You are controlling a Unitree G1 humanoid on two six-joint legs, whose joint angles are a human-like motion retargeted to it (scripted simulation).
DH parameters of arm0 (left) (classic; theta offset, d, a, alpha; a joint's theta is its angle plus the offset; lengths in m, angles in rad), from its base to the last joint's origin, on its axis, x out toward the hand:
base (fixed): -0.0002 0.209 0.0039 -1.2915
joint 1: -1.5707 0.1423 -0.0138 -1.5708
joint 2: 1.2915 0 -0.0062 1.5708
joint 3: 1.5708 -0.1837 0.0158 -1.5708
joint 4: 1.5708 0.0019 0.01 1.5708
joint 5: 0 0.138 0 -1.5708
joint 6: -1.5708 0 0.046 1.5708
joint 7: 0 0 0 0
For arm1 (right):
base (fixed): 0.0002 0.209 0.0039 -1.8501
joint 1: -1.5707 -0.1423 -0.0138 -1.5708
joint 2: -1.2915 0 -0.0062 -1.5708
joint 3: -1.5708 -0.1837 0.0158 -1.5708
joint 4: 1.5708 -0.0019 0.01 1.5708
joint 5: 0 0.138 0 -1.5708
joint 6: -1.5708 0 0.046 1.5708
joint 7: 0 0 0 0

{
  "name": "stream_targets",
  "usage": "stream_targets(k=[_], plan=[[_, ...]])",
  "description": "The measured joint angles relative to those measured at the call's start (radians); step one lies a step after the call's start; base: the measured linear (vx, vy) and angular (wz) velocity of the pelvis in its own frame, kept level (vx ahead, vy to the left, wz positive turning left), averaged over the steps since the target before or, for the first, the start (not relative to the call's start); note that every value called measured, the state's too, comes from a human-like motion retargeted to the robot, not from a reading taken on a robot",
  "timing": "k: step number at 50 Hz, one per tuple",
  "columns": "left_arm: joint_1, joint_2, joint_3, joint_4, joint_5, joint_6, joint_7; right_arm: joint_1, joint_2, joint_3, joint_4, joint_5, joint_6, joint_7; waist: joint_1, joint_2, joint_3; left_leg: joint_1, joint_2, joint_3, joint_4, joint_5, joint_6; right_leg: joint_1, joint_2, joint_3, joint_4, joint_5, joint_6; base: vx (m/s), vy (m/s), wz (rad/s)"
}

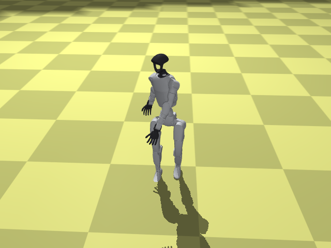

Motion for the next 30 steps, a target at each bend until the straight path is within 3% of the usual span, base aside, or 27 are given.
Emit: stream_targets(k=[5, 9, 13, 15, 20, 21, 23, 25, 28, 30], plan=[[0.035, 0.014, -0.003, 0.000, 0.010, -0.019, -0.006, 0.003, 0.009, 0.012, -0.035, -0.026, -0.009, 0.012, 0.041, -0.031, -0.044, -0.134, 0.027, 0.034, 0.148, -0.068, -0.003, 0.042, -0.051, 0.030, -0.031, 0.001, 0.080, 0.32, 0.08, -0.26], [0.021, 0.017, -0.001, 0.008, 0.012, -0.033, -0.007, -0.038, -0.007, 0.019, -0.021, -0.032, -0.016, 0.021, 0.080, -0.016, -0.052, -0.110, 0.055, 0.063, -0.134, -0.062, -0.006, 0.063, -0.048, 0.044, -0.045, -0.008, 0.122, 0.32, 0.13, -0.28], [-0.001, 0.020, 0.001, 0.018, 0.001, -0.037, 0.011, -0.056, -0.020, 0.025, -0.008, -0.025, -0.025, 0.016, 0.095, 0.002, -0.042, -0.059, 0.056, -0.017, -0.330, 0.009, -0.040, 0.100, -0.023, 0.042, -0.043, -0.042, 0.112, 0.31, 0.17, -0.06], [-0.011, 0.021, -0.002, 0.018, -0.011, -0.030, 0.020, -0.058, -0.023, 0.025, -0.006, -0.010, -0.025, 0.006, 0.082, 0.003, -0.038, -0.035, 0.052, -0.035, -0.337, -0.006, -0.047, 0.109, -0.019, 0.025, -0.019, -0.048, 0.082, 0.30, 0.17, 0.38], [-0.024, 0.013, 0.000, 0.015, -0.035, -0.005, 0.030, -0.047, -0.027, 0.017, -0.015, 0.036, -0.036, 0.003, 0.015, 0.049, 0.020, 0.059, 0.101, -0.089, -0.396, 0.009, -0.079, -0.010, 0.072, -0.030, 0.332, -0.060, -0.139, 0.31, 0.16, 0.55], [-0.023, 0.010, 0.003, 0.015, -0.033, -0.004, 0.028, -0.039, -0.027, 0.012, -0.019, 0.037, -0.040, 0.005, 0.001, 0.058, 0.022, 0.067, 0.107, -0.099, -0.403, 0.008, -0.086, -0.054, 0.088, -0.035, 0.397, -0.084, -0.138, 0.33, 0.10, 0.56], [-0.020, 0.003, 0.010, 0.016, -0.028, -0.005, 0.024, -0.022, -0.027, 0.002, -0.025, 0.034, -0.048, 0.009, -0.027, 0.073, 0.022, 0.081, 0.114, -0.116, -0.413, 0.000, -0.103, -0.121, 0.103, -0.063, 0.448, -0.127, -0.108, 0.35, 0.07, 0.55], [-0.017, -0.007, 0.016, 0.014, -0.025, -0.013, 0.017, -0.008, -0.028, -0.012, -0.025, 0.024, -0.052, 0.011, -0.053, 0.080, 0.016, 0.095, 0.104, -0.130, -0.423, -0.011, -0.116, -0.144, 0.086, -0.115, 0.349, -0.130, -0.037, 0.38, 0.05, 0.51], [-0.017, -0.018, 0.014, 0.007, -0.024, -0.021, 0.010, -0.002, -0.032, -0.031, -0.013, 0.007, -0.039, 0.012, -0.072, 0.063, 0.004, 0.134, 0.054, -0.141, -0.440, -0.037, -0.102, -0.119, 0.057, -0.130, 0.105, -0.001, 0.047, 0.39, 0.02, 0.29], [-0.019, -0.022, 0.010, 0.001, -0.024, -0.016, 0.012, -0.004, -0.034, -0.033, -0.004, 0.011, -0.030, 0.006, -0.062, 0.063, 0.002, 0.150, 0.037, -0.134, -0.433, -0.057, -0.082, -0.095, 0.053, -0.104, 0.043, 0.031, 0.035, 0.36, 0.02, -0.17]])
